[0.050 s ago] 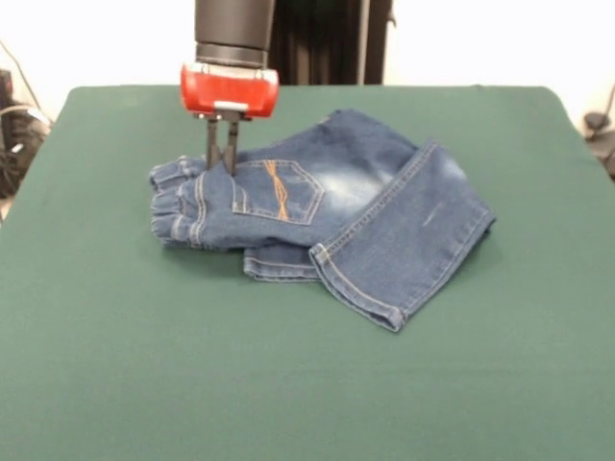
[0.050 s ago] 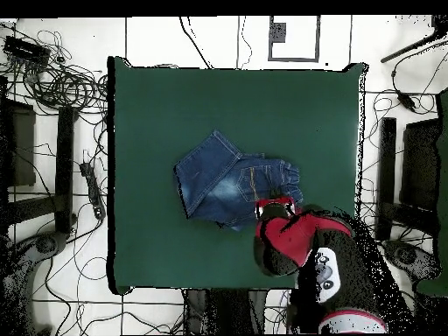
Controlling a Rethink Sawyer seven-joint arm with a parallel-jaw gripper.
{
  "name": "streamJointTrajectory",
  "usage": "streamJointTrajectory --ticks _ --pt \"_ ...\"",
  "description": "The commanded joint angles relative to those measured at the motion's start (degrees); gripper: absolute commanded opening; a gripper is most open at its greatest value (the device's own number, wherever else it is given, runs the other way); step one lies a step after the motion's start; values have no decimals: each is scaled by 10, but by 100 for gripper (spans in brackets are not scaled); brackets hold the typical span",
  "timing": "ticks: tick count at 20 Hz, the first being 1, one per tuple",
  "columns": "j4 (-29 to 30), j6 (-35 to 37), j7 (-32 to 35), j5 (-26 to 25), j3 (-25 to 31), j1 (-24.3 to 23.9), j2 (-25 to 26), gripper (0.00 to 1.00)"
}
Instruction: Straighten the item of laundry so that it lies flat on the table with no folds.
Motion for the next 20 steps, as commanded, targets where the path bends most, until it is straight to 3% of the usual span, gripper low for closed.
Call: streamJointTrajectory --ticks 1,6,11,15,20 --pt "-30 87 -118 -59 88 -26 -26 0" --pt "-15 100 -133 -103 187 -129 -35 0" --pt "-3 144 -218 -92 295 -226 -26 0" --pt "-7 159 -259 -84 338 -266 -10 0" --pt "-10 176 -282 -71 352 -275 -9 0"
